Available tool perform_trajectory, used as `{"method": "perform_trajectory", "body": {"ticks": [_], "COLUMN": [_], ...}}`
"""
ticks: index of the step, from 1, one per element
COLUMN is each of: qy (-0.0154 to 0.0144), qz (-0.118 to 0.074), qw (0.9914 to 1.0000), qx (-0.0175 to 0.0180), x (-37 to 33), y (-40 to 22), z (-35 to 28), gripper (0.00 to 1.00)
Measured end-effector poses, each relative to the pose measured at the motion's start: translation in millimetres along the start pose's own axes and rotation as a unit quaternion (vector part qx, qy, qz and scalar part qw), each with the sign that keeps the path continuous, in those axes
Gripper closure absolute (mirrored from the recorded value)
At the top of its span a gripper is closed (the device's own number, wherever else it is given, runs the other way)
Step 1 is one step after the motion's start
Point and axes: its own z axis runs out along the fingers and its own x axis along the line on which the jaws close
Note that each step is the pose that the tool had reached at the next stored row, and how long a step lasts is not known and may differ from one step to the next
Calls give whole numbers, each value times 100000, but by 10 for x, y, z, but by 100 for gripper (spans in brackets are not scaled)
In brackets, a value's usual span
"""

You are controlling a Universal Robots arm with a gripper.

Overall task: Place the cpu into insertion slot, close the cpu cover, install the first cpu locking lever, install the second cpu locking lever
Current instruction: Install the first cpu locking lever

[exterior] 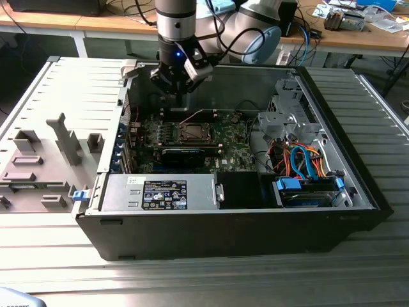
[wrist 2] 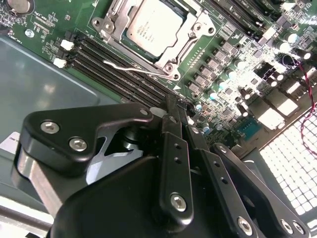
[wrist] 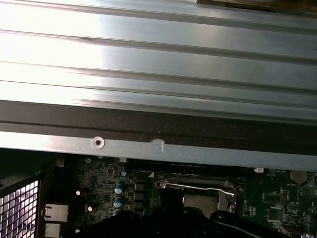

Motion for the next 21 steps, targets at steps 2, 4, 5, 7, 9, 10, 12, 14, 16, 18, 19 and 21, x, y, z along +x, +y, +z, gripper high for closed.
{"method": "perform_trajectory", "body": {"ticks": [2, 4, 5, 7, 9, 10, 12, 14, 16, 18, 19, 21], "qy": [-2, -2, 2, -2, 0, 3, 0, 0, 3, 0, 1, 1], "qz": [4, 6, 1, 5, -1, -2, 0, 3, 5, 4, 1, 0], "qw": [100000, 100000, 100000, 100000, 100000, 100000, 100000, 100000, 100000, 100000, 100000, 100000], "qx": [-2, -2, 1, 0, 1, 4, 0, 3, 5, 2, 3, 1], "x": [-7, -15, -18, -23, -28, -33, -37, -42, -46, -50, -53, -58], "y": [-1, -1, -2, -2, -3, -3, -3, -4, -4, -5, -5, -5], "z": [1, 3, 4, 7, 8, 9, 11, 13, 14, 16, 17, 18], "gripper": [89, 89, 89, 89, 89, 89, 89, 89, 89, 89, 89, 89]}}
